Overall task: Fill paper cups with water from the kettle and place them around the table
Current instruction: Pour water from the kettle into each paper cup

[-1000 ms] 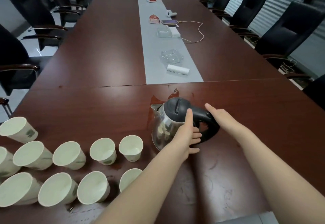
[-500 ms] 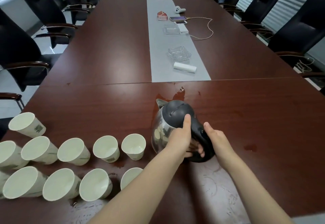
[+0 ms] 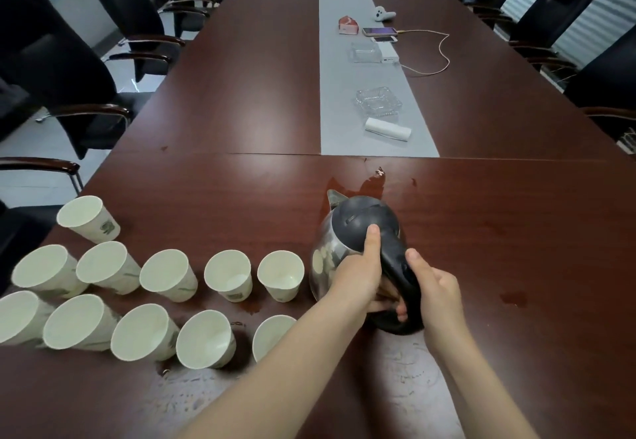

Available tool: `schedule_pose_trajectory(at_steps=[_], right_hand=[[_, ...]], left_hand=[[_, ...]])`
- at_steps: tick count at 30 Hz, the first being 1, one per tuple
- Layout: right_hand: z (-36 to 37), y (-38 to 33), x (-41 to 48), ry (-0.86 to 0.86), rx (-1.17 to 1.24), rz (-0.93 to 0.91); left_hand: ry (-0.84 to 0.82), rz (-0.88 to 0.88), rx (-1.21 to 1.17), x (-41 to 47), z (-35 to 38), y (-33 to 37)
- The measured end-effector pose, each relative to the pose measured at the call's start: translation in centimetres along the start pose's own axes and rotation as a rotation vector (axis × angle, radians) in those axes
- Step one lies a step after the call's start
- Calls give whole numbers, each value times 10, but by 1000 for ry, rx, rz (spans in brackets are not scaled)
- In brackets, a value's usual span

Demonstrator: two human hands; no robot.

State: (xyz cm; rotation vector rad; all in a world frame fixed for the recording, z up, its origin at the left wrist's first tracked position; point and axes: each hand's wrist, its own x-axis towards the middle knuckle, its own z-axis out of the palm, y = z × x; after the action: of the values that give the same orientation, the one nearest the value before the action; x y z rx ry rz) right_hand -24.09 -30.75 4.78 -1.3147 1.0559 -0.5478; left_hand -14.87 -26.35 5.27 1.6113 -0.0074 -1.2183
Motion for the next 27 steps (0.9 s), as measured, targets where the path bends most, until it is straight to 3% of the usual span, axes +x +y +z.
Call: schedule_pose_trajectory(at_steps=[3,6,9,18,27], right_hand=[[-8,-4,-3,-51,-18,85],[-15,-9,-5,-238,-56,222],[-17,-9,-9,-338,-161,215],[0,-5,-28,-123,-169,144],[-15,-18,-40,-67,-249,127]], left_hand=[[-22,-16,3,-7,1,-4],[-45,-24,58,-13,-3,-11],[-97,-16,112,-18,-9,-17],[-101,1,105,-22,-15,-19],[-88,5,31,-31,2,-28]])
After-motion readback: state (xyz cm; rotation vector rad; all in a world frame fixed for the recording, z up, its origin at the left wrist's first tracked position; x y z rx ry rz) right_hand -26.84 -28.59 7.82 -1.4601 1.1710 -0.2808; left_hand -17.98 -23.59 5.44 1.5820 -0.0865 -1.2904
